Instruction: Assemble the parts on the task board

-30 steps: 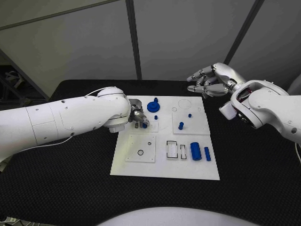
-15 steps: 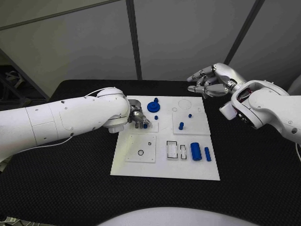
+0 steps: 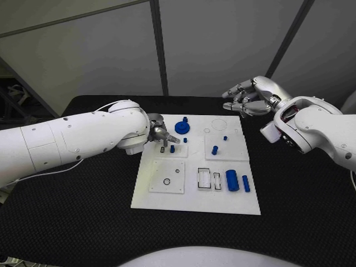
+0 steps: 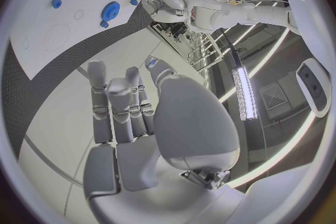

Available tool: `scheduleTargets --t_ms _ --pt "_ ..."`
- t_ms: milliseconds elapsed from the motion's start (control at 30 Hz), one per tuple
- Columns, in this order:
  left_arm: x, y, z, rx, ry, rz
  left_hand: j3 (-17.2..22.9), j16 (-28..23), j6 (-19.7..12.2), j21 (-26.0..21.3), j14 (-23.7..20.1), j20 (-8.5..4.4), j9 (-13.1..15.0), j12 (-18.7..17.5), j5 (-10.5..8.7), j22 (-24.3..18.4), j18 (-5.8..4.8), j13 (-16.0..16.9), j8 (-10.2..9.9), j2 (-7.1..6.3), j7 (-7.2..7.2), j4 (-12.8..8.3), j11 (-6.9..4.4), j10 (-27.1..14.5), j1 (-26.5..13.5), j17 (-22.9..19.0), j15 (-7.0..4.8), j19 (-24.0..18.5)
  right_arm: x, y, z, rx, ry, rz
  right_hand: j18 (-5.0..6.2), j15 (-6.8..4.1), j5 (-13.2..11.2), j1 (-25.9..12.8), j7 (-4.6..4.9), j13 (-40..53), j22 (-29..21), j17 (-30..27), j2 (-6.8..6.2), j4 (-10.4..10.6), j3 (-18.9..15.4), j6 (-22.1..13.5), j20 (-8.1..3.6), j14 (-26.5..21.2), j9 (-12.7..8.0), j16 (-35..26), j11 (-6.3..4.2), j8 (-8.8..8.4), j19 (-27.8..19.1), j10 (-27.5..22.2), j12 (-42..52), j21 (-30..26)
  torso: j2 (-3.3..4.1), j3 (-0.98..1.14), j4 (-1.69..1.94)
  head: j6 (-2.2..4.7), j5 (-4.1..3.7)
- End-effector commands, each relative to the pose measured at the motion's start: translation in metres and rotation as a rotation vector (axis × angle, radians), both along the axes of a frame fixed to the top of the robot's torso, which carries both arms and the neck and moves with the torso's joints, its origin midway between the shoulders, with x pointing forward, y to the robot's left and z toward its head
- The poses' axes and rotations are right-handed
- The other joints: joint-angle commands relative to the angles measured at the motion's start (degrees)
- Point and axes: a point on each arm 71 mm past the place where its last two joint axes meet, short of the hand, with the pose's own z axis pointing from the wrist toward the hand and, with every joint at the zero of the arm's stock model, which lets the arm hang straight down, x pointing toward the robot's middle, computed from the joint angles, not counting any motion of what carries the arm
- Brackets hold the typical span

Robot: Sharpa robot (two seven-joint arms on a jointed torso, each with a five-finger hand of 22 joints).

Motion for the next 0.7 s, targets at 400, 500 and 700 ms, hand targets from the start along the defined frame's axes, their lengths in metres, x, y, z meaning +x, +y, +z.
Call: scheduleTargets --t_ms 400,500,700 --pt "0.02 0.011 0.046 -0.094 -0.003 -0.006 -5.93 -1.26 -5.08 -5.12 3.0 1.34 -2.44 -8.57 0.24 -5.33 0.49 -10.57 -3.25 1.37 2.23 0.53 1.96 -7.41 8.2 3.89 1.47 -3.81 0.002 0.0 0.0 -0.002 -0.002 0.005 0.9 -0.11 0.4 -0.03 -0.21 -0.09 -0.14 0.02 -0.6 0.34 0.03 -0.28 0.04 -0.28 -0.06 -0.35 0.04 0.33 -0.55 -0.22 -0.17 -0.49 -0.02 0.06 0.02 0.36 0.19" --pt "0.032 0.022 0.053 -0.077 0.003 0.009 -6.79 -1.84 -5.87 -6.06 2.68 1.91 -3.94 -9.29 0.25 -6.24 0.72 -11.8 -5.22 2.12 2.98 0.63 2.72 -8.31 9.75 3.33 2.15 -4.4 0.002 0.0 0.0 -0.003 -0.001 0.004 0.9 -0.11 0.4 -0.03 -0.21 -0.09 -0.14 0.02 -0.6 0.34 0.03 -0.28 0.04 -0.28 -0.06 -0.35 0.04 0.33 -0.55 -0.22 -0.17 -0.49 -0.02 0.12 -0.03 0.45 0.34" --pt "0.053 0.036 0.057 -0.034 -0.003 0.045 -7.89 -1.79 -5.95 -6.16 2.66 2.36 -5.35 -8.87 0.27 -6.12 0.73 -11.89 -6.96 2.8 3.48 1.09 3.05 -8.29 10.63 3.38 2.46 -4.32 0.003 0.001 0.0 -0.003 -0.001 0.005 0.9 -0.11 0.4 -0.03 -0.21 -0.09 -0.14 0.02 -0.6 0.34 0.03 -0.28 0.04 -0.28 -0.06 -0.35 0.04 0.33 -0.55 -0.22 -0.17 -0.49 0.03 0.05 -0.13 0.72 0.44"
